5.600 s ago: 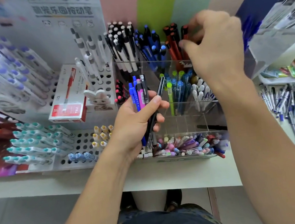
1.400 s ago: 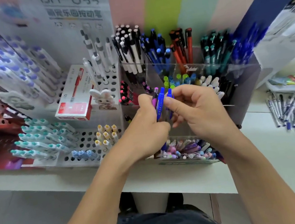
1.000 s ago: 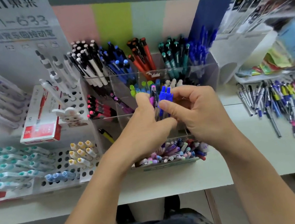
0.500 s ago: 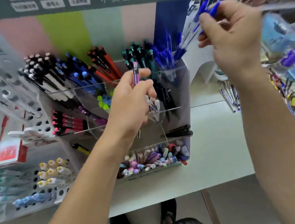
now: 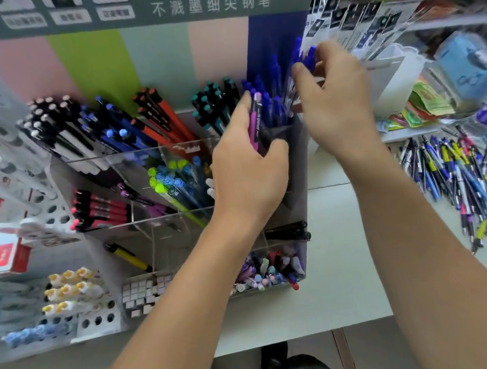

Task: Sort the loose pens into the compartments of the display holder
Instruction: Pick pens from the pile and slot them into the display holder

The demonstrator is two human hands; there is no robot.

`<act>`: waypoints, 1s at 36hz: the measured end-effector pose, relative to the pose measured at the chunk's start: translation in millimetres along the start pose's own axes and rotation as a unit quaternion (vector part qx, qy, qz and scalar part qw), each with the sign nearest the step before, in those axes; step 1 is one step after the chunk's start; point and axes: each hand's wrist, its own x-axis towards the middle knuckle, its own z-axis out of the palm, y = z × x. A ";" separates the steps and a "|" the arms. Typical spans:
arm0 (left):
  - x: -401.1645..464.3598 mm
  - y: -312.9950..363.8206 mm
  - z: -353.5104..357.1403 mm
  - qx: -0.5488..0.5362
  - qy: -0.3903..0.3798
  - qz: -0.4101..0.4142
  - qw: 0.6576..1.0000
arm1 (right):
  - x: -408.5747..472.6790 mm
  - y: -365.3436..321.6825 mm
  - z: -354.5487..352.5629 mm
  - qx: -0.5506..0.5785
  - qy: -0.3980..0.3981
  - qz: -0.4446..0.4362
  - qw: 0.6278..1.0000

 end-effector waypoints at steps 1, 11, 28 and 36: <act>-0.9 -1.5 2.2 -0.012 -0.018 -0.006 1.000 | -4.3 -1.7 2.0 0.000 0.005 0.001 1.000; 10.6 -10.6 -5.5 -0.049 0.042 -0.002 0.998 | -27.1 0.1 6.6 0.018 -0.019 -0.067 0.997; 9.0 -9.2 -43.2 -0.465 -0.134 -0.227 0.845 | -46.4 -0.9 19.5 -0.012 -0.148 -0.093 0.985; -11.6 -16.8 -72.9 -0.351 -0.125 -0.178 0.911 | -80.4 -40.7 5.9 0.060 0.036 -0.098 0.993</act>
